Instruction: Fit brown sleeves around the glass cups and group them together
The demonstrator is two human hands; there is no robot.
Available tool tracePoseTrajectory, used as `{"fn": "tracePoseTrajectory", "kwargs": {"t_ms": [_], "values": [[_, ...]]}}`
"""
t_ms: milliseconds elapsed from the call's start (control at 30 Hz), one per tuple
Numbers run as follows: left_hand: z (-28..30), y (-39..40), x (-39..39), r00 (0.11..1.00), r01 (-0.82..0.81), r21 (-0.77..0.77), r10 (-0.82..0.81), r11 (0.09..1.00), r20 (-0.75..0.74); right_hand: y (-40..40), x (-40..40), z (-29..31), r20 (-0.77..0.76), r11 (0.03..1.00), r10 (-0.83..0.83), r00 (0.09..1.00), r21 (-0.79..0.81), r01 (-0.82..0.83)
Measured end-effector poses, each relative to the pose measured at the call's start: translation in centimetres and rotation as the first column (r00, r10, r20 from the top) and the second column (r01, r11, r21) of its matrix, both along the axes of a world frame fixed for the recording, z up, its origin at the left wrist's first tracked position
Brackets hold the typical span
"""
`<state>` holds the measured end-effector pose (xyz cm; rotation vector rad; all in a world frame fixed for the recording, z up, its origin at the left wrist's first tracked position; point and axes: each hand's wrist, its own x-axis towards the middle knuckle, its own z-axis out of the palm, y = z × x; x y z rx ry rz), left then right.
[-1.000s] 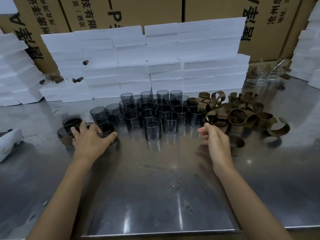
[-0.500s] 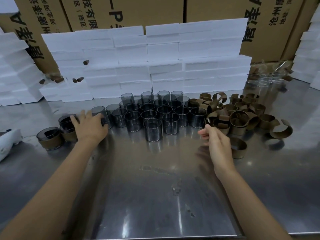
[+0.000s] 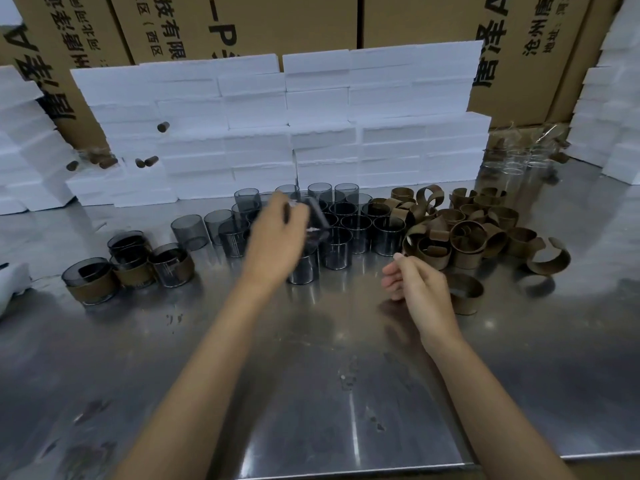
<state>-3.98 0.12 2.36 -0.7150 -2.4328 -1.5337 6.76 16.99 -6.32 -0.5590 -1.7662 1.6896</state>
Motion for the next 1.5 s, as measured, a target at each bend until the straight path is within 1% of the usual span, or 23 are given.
{"fn": "tracePoseTrajectory", "kwargs": {"t_ms": [67, 133, 200, 267, 333, 367, 400, 467, 533, 600, 667, 833, 867, 900, 1033, 1133, 1200, 1267, 1333, 1400, 1500], "values": [[-0.8, 3.1, 2.2, 0.973, 0.13, 0.134, -0.152, 0.983, 0.174, -0.2, -0.1, 0.5, -0.008, 0.996, 0.038, 0.999, -0.079, -0.039], [-2.1, 5.8, 4.0, 0.935, 0.204, 0.215, -0.255, 0.955, 0.246, -0.1, -0.2, 0.7, 0.026, 0.99, 0.081, 0.996, -0.116, -0.077], [-3.4, 7.5, 5.4, 0.905, 0.271, 0.256, -0.336, 0.928, 0.261, 0.1, -0.1, 1.0, 0.001, 0.972, 0.131, 0.991, -0.196, -0.129], [-4.7, 8.3, 5.5, 0.889, 0.324, 0.25, -0.384, 0.912, 0.251, 0.3, 0.0, 1.3, -0.084, 0.93, 0.184, 0.979, -0.308, -0.201], [-5.6, 8.1, 4.9, 0.886, 0.352, 0.209, -0.396, 0.913, 0.24, 0.7, 0.2, 1.4, -0.14, 0.917, 0.199, 0.97, -0.323, -0.235], [-5.9, 7.9, 4.4, 0.887, 0.356, 0.194, -0.396, 0.914, 0.236, 0.7, 0.2, 1.4, -0.129, 0.921, 0.2, 0.971, -0.315, -0.232], [-6.2, 7.7, 3.9, 0.897, 0.352, 0.173, -0.385, 0.92, 0.219, 0.6, 0.2, 1.3, -0.092, 0.933, 0.193, 0.977, -0.292, -0.212], [-6.4, 7.2, 3.0, 0.915, 0.328, 0.167, -0.357, 0.93, 0.188, 0.2, 0.0, 0.8, -0.002, 0.976, 0.149, 0.989, -0.161, -0.147], [-6.3, 6.7, 2.6, 0.892, 0.285, 0.295, -0.365, 0.912, 0.268, -0.2, 0.0, 0.3, 0.04, 0.995, 0.099, 0.994, -0.016, -0.098], [-6.3, 6.5, 2.6, 0.817, 0.251, 0.409, -0.418, 0.877, 0.396, -0.6, 0.2, 0.2, 0.079, 0.995, 0.057, 0.995, 0.083, -0.063], [-6.3, 6.6, 3.0, 0.748, 0.245, 0.451, -0.463, 0.858, 0.476, -0.8, 0.4, 0.2, 0.102, 0.988, 0.03, 0.994, 0.145, -0.045], [-6.2, 6.3, 2.8, 0.577, 0.221, 0.605, -0.603, 0.765, 0.551, -1.1, 0.7, 0.4, 0.13, 0.968, -0.01, 0.991, 0.251, -0.023], [-6.1, 6.2, 2.7, 0.554, 0.215, 0.617, -0.615, 0.757, 0.561, -1.2, 0.7, 0.4, 0.136, 0.964, -0.014, 0.991, 0.264, -0.023], [-6.2, 6.1, 2.6, 0.55, 0.207, 0.62, -0.614, 0.757, 0.566, -1.3, 0.7, 0.4, 0.144, 0.963, -0.017, 0.989, 0.269, -0.023], [-6.3, 6.4, 2.7, 0.631, 0.215, 0.578, -0.564, 0.787, 0.533, -1.5, 0.7, 0.5, 0.156, 0.972, -0.052, 0.986, 0.235, 0.014], [-6.5, 6.5, 3.1, 0.661, 0.224, 0.536, -0.531, 0.814, 0.53, -1.2, 0.7, 0.5, 0.161, 0.961, -0.124, 0.979, 0.267, 0.078], [-6.7, 6.6, 3.2, 0.728, 0.193, 0.497, -0.463, 0.846, 0.506, -1.0, 0.7, 0.4, 0.161, 0.955, -0.157, 0.974, 0.278, 0.107], [-6.7, 6.7, 3.2, 0.819, 0.132, 0.467, -0.361, 0.874, 0.445, -1.0, 0.6, 0.4, 0.148, 0.951, -0.177, 0.973, 0.28, 0.131], [-6.5, 6.7, 3.5, 0.88, 0.109, 0.43, -0.288, 0.896, 0.378, -1.0, 0.5, 0.4, 0.139, 0.95, -0.186, 0.973, 0.279, 0.142], [-6.1, 6.5, 3.8, 0.885, 0.132, 0.407, -0.292, 0.904, 0.363, -0.9, 0.6, 0.4, 0.119, 0.952, -0.191, 0.974, 0.264, 0.155], [-5.8, 6.4, 4.2, 0.854, 0.185, 0.362, -0.332, 0.914, 0.4, -1.0, 0.8, 0.6, 0.084, 0.974, -0.14, 0.987, 0.192, 0.121]]}}
